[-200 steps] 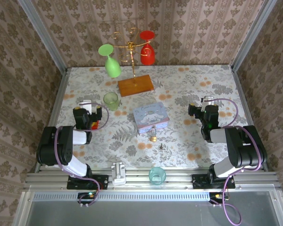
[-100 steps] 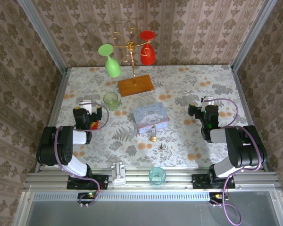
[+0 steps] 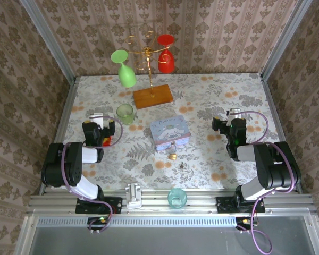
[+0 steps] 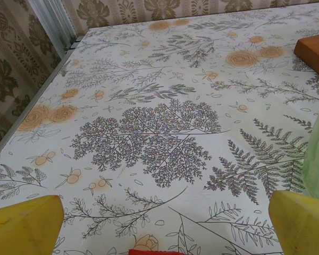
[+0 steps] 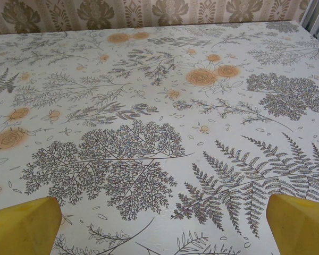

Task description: Unlock a padlock with a key

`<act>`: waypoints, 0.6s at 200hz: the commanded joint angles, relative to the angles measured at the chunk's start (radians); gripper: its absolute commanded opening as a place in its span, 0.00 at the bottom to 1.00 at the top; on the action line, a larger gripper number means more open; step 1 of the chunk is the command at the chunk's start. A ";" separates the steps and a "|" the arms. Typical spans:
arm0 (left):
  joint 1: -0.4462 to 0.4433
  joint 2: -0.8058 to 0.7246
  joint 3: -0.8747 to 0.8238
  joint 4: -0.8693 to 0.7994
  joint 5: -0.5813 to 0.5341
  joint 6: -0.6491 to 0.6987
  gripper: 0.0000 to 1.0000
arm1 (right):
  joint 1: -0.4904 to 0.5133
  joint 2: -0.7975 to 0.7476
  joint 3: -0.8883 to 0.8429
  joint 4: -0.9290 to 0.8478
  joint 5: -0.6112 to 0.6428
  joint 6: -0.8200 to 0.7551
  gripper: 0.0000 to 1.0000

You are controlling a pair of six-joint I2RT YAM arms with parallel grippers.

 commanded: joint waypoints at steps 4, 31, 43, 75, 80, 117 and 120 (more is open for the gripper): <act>0.014 0.000 0.022 0.002 0.029 0.006 1.00 | -0.004 0.006 0.013 0.008 -0.016 -0.011 1.00; 0.017 -0.001 0.019 0.005 0.035 0.004 1.00 | -0.006 0.004 0.012 0.008 -0.035 -0.012 1.00; 0.019 -0.007 0.017 0.007 0.021 -0.003 1.00 | -0.007 -0.001 0.022 -0.013 -0.061 -0.024 1.00; 0.006 -0.111 0.013 -0.072 -0.037 -0.005 1.00 | -0.004 -0.160 0.094 -0.281 -0.050 -0.008 1.00; -0.004 -0.135 0.010 -0.085 -0.065 0.000 1.00 | -0.004 -0.188 0.107 -0.324 -0.046 -0.001 1.00; -0.087 -0.327 0.044 -0.259 -0.235 -0.022 1.00 | 0.007 -0.373 0.143 -0.568 -0.048 0.108 1.00; -0.091 -0.350 0.050 -0.286 -0.234 -0.040 1.00 | 0.009 -0.387 0.149 -0.601 -0.046 0.123 1.00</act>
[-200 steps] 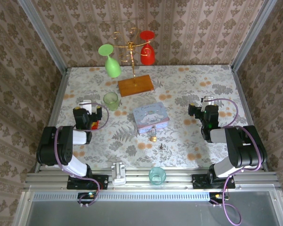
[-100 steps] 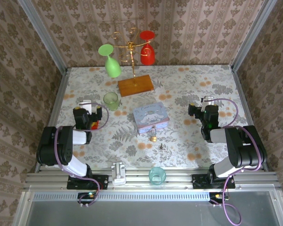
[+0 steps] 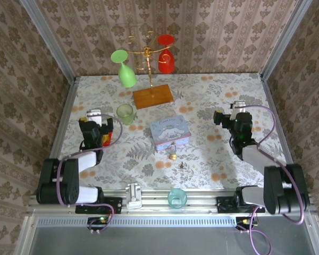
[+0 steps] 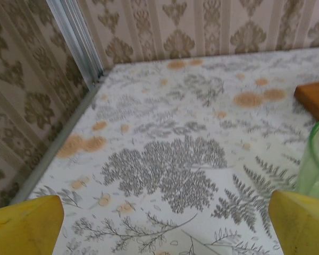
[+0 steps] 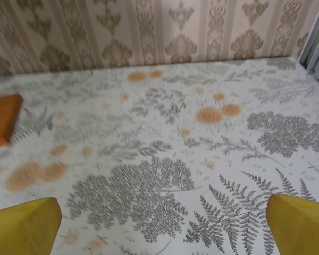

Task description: Unlock a padlock with a key

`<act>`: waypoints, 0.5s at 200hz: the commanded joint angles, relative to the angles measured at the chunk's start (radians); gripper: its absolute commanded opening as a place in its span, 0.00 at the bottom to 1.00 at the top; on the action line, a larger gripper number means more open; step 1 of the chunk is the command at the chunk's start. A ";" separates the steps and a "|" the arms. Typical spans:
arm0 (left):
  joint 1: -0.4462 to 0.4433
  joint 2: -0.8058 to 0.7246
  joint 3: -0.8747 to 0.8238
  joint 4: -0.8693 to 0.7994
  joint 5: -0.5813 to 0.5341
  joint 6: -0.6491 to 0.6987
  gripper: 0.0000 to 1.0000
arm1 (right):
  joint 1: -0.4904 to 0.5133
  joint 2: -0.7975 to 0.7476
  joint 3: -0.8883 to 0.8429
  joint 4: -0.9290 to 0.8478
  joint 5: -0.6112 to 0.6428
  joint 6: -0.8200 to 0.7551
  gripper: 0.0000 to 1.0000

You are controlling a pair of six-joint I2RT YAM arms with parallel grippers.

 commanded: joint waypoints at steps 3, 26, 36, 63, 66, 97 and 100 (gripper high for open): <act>-0.037 -0.137 0.053 -0.177 -0.110 -0.062 1.00 | 0.012 -0.111 0.057 -0.299 -0.004 0.108 1.00; -0.046 -0.281 0.114 -0.379 0.001 -0.290 1.00 | 0.068 -0.172 0.105 -0.516 -0.036 0.164 1.00; -0.053 -0.323 0.127 -0.412 0.102 -0.357 1.00 | 0.103 -0.174 0.146 -0.637 -0.050 0.174 1.00; -0.131 -0.388 0.155 -0.514 0.264 -0.444 1.00 | 0.231 -0.174 0.193 -0.877 -0.045 0.258 1.00; -0.146 -0.393 0.162 -0.539 0.272 -0.443 1.00 | 0.255 -0.175 0.193 -0.892 -0.035 0.266 1.00; -0.333 -0.390 0.215 -0.688 0.242 -0.483 1.00 | 0.486 -0.164 0.169 -0.973 0.043 0.402 0.98; -0.346 -0.381 0.224 -0.699 0.251 -0.493 1.00 | 0.508 -0.158 0.168 -0.980 0.051 0.417 0.98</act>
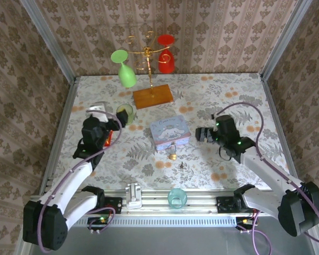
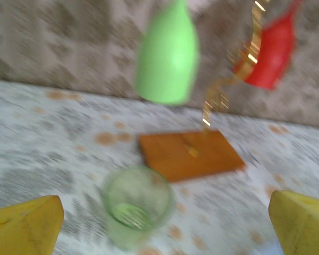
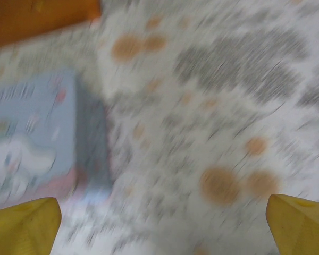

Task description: Unlock a padlock with a key

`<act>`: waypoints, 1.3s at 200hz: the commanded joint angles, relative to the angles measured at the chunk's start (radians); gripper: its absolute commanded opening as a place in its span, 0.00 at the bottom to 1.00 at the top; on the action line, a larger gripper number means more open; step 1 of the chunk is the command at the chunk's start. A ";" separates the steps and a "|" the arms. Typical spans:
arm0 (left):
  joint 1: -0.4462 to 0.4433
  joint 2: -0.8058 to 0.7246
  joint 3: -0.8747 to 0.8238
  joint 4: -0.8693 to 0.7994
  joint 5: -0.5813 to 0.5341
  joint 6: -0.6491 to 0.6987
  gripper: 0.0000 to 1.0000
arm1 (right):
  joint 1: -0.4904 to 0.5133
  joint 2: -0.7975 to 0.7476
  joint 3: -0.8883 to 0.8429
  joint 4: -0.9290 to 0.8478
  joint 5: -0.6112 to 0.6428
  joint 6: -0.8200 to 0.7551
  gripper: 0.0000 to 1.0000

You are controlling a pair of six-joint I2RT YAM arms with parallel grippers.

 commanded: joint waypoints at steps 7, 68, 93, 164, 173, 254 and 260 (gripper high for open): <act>-0.133 0.037 0.077 -0.203 0.086 -0.121 1.00 | 0.187 0.027 -0.006 -0.195 0.091 0.185 0.97; -0.407 0.191 0.138 -0.252 -0.002 -0.234 1.00 | 0.457 0.221 -0.035 -0.087 0.164 0.386 0.76; -0.470 0.224 0.148 -0.295 -0.074 -0.265 1.00 | 0.500 0.282 -0.031 -0.044 0.178 0.419 0.64; -0.551 0.236 0.157 -0.335 -0.131 -0.288 1.00 | 0.561 0.392 -0.009 0.011 0.172 0.495 0.47; -0.554 0.231 0.152 -0.334 -0.141 -0.283 1.00 | 0.563 0.398 -0.008 0.012 0.175 0.498 0.42; -0.589 0.223 0.168 -0.354 -0.153 -0.252 1.00 | 0.610 0.381 0.008 -0.008 0.233 0.531 0.36; -0.590 0.220 0.166 -0.357 -0.153 -0.251 1.00 | 0.612 0.379 0.012 -0.010 0.232 0.535 0.35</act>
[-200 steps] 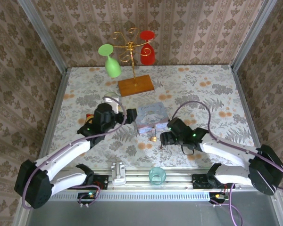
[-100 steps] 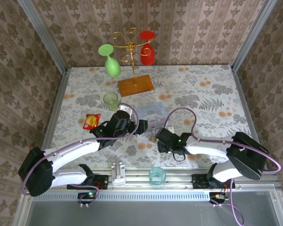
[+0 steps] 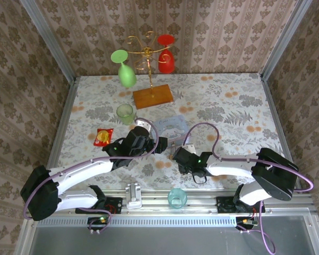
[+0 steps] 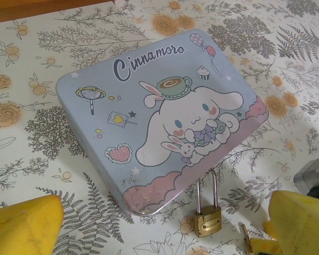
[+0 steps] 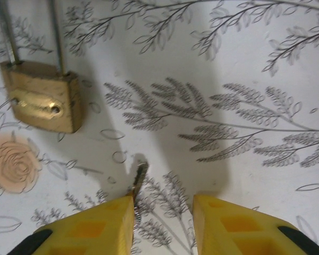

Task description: Unlock a padlock with a key

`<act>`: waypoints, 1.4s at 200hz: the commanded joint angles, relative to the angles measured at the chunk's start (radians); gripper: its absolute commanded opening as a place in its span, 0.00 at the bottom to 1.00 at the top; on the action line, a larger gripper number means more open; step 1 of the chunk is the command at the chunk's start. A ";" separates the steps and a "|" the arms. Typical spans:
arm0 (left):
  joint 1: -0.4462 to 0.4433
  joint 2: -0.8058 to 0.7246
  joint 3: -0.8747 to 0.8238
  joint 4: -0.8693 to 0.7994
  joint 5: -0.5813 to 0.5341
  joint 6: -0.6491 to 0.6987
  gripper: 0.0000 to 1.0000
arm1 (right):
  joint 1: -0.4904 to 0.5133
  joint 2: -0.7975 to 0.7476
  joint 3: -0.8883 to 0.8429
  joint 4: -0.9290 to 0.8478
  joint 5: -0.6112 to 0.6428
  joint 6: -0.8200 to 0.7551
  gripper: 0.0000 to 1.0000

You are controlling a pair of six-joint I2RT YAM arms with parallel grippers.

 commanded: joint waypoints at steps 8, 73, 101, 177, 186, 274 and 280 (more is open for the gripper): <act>-0.004 -0.034 0.006 -0.016 -0.014 0.000 1.00 | 0.019 -0.012 0.033 0.005 0.032 0.047 0.35; -0.031 -0.039 0.014 -0.019 -0.041 0.037 1.00 | 0.026 0.048 0.077 -0.021 0.033 0.056 0.32; -0.032 -0.032 0.014 -0.020 -0.036 0.039 1.00 | 0.029 0.092 0.092 -0.045 0.025 0.067 0.31; -0.035 -0.012 0.023 -0.017 -0.028 0.050 1.00 | 0.052 0.108 0.077 -0.134 0.034 0.106 0.29; -0.034 -0.009 0.026 -0.016 -0.026 0.047 1.00 | 0.053 0.101 0.065 -0.147 0.035 0.112 0.29; -0.037 0.013 0.032 0.015 -0.009 0.054 1.00 | 0.050 0.072 0.007 -0.118 0.015 0.151 0.26; -0.037 0.013 0.032 0.014 -0.008 0.053 1.00 | 0.050 0.070 0.000 -0.115 0.015 0.159 0.26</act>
